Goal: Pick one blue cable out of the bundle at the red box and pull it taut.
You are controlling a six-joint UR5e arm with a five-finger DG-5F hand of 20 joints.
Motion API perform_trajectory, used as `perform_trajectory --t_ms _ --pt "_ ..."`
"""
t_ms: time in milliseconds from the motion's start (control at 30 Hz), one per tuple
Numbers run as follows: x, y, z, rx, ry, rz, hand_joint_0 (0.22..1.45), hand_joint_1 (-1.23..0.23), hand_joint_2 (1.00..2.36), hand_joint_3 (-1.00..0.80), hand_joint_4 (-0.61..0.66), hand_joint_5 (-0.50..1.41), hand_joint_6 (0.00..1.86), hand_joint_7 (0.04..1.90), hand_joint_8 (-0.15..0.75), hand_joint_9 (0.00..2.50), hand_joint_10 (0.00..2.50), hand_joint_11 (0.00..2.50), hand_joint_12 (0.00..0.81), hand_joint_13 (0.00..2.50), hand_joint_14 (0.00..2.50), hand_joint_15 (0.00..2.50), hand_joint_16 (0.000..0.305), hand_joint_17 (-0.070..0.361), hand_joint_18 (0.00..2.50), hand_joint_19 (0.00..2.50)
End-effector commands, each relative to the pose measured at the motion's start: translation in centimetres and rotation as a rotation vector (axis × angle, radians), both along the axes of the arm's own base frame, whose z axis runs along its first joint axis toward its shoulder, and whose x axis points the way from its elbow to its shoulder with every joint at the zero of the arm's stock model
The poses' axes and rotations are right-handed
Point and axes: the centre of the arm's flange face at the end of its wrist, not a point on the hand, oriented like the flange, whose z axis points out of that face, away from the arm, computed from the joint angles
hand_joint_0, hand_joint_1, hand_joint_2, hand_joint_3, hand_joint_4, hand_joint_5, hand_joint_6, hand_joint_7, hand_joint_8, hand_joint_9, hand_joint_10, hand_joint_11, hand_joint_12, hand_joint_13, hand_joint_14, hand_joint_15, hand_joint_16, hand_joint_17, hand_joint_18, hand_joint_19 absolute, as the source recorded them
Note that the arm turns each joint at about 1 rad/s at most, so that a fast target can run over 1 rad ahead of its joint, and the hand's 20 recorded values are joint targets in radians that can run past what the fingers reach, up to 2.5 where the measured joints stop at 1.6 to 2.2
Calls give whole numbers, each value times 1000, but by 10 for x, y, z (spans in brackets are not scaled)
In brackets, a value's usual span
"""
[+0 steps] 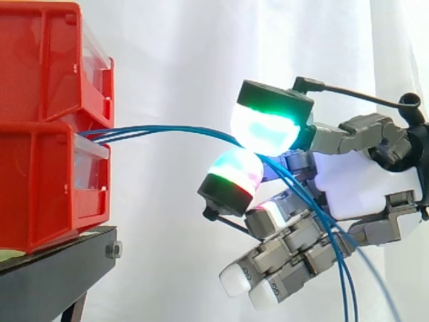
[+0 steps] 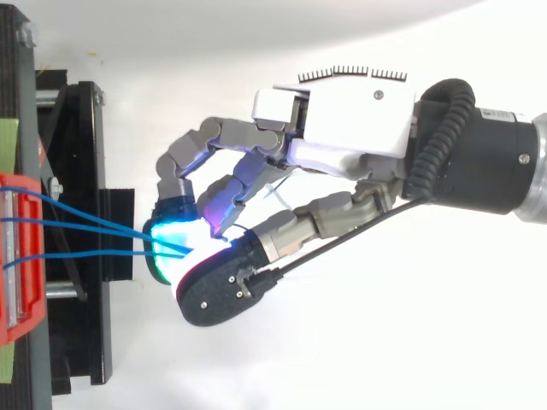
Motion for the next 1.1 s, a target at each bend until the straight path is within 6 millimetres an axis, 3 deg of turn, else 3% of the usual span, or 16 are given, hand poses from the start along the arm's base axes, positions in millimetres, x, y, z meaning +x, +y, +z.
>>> perform_trajectory --t_ms 0,233,333,433,467,600,700,900,1067 --pt "0 0 0 0 0 1 795 -877 1000 -500 -180 -204 971 965 181 1029 13 933 338 713 10 305 42 94 675 82" --pt "0 -1 -1 1 2 -1 561 -994 1000 -500 -93 -218 961 942 183 991 11 975 353 697 11 324 44 98 677 119" --pt "0 -1 1 0 0 -1 466 -936 1000 -500 -41 -216 964 867 223 1000 8 974 384 714 10 328 50 113 705 135" --pt "0 -1 0 -1 0 -2 455 -885 1000 -500 -26 -213 959 870 248 1027 8 969 392 721 10 338 52 117 713 152" --pt "0 0 1 -2 -2 -1 442 -807 1000 -500 -14 -211 958 849 265 1038 7 981 404 725 10 336 54 121 719 160" --pt "0 0 1 -2 0 -1 537 -632 1000 -500 -41 -208 940 915 259 1030 12 970 379 703 11 356 48 109 662 221" --pt "0 0 -1 -2 1 -1 588 -600 1000 -500 -38 -207 937 949 254 1037 11 976 370 696 12 361 47 105 644 243" --pt "0 0 1 -2 0 -1 637 -677 1012 -328 -22 -205 951 938 268 1040 12 1011 376 707 12 368 47 105 648 244" --pt "0 0 1 -1 -2 2 733 -757 1009 -380 -85 -202 954 1055 289 1064 11 1061 376 739 14 356 47 105 672 199"
